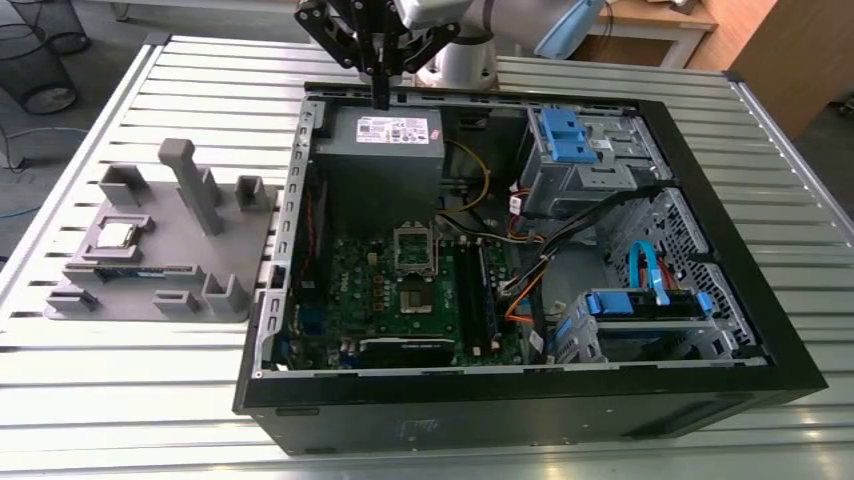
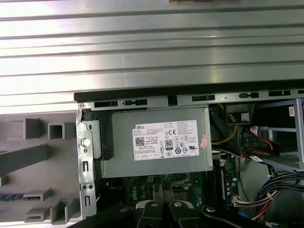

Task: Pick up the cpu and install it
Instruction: 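Reach for the cpu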

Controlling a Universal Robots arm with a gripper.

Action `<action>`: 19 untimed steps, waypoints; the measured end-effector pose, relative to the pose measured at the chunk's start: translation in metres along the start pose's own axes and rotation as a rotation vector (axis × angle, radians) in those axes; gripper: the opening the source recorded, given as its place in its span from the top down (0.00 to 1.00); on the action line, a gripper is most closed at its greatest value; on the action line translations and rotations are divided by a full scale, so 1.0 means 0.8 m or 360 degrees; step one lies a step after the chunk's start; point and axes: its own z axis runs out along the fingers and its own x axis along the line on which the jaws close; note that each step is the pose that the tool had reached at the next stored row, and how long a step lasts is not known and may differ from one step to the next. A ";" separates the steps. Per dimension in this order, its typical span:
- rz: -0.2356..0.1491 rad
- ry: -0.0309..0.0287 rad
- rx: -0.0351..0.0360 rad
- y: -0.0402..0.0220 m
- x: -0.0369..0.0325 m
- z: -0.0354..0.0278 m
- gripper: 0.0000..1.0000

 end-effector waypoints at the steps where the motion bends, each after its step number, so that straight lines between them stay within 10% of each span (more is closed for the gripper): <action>1: 0.0000 0.00001 0.0000 0.0000 0.0002 0.0000 0.89; 19: 0.0000 0.00000 0.0000 -0.0008 0.0103 -0.0003 0.89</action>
